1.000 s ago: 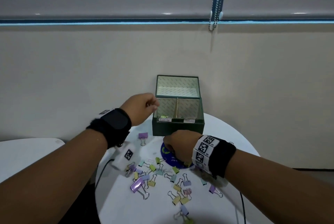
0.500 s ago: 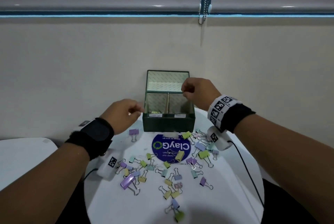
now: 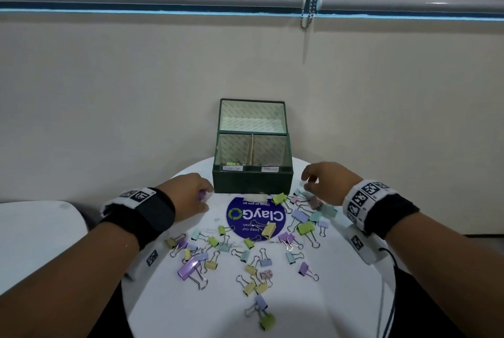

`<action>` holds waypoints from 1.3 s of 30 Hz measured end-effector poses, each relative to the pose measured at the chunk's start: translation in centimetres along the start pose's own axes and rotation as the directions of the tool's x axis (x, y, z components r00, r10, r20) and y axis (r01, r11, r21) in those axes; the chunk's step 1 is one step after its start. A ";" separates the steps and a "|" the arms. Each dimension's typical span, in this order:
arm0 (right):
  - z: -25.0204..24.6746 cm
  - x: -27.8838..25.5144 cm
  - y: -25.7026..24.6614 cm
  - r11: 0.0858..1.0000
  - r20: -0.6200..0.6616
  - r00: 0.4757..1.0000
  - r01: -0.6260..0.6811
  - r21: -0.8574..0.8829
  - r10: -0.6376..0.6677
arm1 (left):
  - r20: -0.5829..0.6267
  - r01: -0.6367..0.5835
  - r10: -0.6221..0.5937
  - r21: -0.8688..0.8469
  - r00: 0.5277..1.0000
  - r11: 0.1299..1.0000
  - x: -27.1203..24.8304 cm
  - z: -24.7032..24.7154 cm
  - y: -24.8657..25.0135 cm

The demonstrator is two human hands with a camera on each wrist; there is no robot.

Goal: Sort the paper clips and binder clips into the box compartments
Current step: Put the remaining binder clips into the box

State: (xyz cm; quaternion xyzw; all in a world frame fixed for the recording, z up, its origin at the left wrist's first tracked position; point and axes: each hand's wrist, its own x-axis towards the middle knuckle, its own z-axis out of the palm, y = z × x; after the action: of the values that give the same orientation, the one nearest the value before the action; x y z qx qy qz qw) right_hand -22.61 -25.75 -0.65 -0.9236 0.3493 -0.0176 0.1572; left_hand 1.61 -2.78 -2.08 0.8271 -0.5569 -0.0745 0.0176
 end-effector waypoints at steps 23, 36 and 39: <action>1.3 -0.6 -0.1 0.997 -0.022 0.998 0.057 0.046 -0.056 | 0.160 -0.271 0.231 0.309 0.960 0.912 4.5 -0.2 13.8; 2.3 0.0 0.2 0.996 0.079 0.994 0.081 -0.040 -0.077 | -0.207 -0.107 0.081 -0.118 0.975 0.987 1.7 -8.7 8.0; 2.3 -0.3 -0.1 0.996 0.081 0.993 0.087 -0.032 -0.085 | -0.368 -0.022 -0.096 -0.303 0.925 0.953 3.2 -9.8 5.7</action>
State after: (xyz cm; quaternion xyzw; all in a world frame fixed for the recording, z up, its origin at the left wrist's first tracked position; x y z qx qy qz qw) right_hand -22.40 -24.85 -2.74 -0.9404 0.3029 0.0187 0.1535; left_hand -1.10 -8.40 7.88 0.8238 -0.5092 0.0020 0.2492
